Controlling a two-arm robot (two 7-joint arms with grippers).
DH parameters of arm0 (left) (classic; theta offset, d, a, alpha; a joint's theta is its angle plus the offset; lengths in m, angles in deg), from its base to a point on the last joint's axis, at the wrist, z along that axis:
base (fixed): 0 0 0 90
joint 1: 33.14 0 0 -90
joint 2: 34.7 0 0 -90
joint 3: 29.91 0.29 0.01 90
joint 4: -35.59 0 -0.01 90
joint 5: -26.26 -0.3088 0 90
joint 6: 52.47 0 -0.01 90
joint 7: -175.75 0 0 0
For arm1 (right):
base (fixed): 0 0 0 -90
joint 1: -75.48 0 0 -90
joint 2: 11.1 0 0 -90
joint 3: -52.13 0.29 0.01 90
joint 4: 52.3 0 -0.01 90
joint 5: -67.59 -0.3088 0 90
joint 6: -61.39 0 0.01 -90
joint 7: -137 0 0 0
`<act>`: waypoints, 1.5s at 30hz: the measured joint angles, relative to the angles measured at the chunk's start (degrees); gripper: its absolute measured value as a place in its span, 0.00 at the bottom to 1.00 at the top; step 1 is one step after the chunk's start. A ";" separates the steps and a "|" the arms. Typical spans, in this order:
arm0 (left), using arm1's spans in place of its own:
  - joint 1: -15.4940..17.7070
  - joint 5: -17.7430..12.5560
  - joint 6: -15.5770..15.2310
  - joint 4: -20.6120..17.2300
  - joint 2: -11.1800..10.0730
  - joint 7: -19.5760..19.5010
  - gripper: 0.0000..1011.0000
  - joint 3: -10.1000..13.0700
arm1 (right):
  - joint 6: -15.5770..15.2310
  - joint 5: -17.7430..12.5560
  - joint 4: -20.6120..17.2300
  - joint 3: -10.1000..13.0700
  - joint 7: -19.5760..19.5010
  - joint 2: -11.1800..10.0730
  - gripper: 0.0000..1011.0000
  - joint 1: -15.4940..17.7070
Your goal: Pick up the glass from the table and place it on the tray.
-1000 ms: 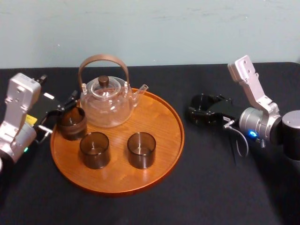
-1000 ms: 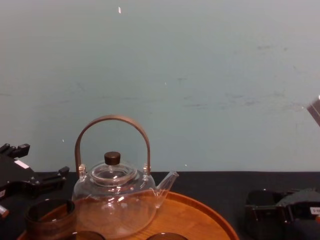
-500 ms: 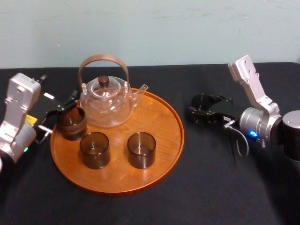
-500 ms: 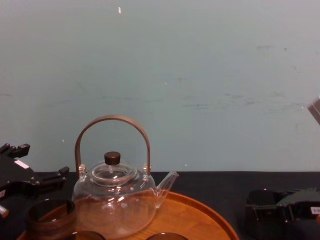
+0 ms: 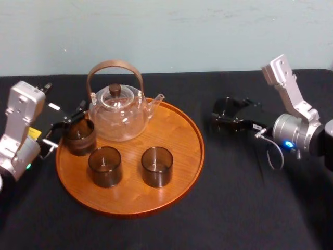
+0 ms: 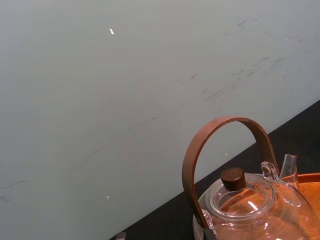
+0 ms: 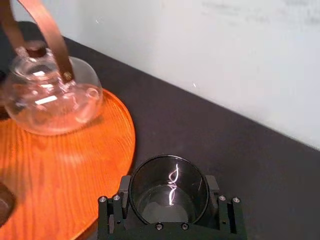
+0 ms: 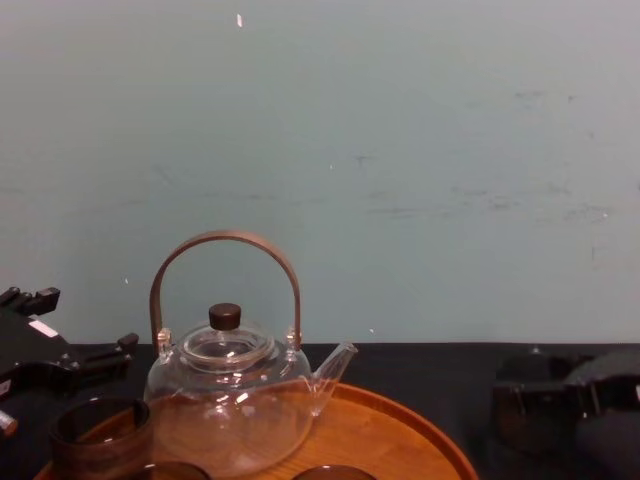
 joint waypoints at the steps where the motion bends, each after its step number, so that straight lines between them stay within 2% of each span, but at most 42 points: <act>1: 0.00 0.00 0.00 0.00 0.00 0.00 0.99 0.00 | 0.34 -0.13 -0.37 -0.10 0.62 -0.27 0.89 -0.20; 7: 0.00 0.00 0.00 0.00 0.00 0.00 0.99 0.00 | 1.94 -0.29 -1.26 -1.36 3.09 -0.87 0.90 -1.53; 12: 0.00 0.00 0.00 0.00 0.00 0.00 0.99 0.00 | 3.76 -0.32 -0.99 -3.48 5.82 -0.78 0.90 -3.62; 23: 0.00 0.00 0.00 0.00 0.00 0.00 0.99 0.00 | 6.94 0.06 2.44 -8.54 9.51 1.63 0.89 -7.87; 34: 0.00 0.00 0.00 0.00 0.00 0.00 0.99 0.00 | 8.59 0.78 6.19 -11.83 10.38 4.02 0.90 -9.43; 45: 0.00 0.00 0.00 0.00 0.00 0.00 0.99 0.00 | 9.75 1.38 10.15 -12.71 9.87 5.68 0.89 -10.08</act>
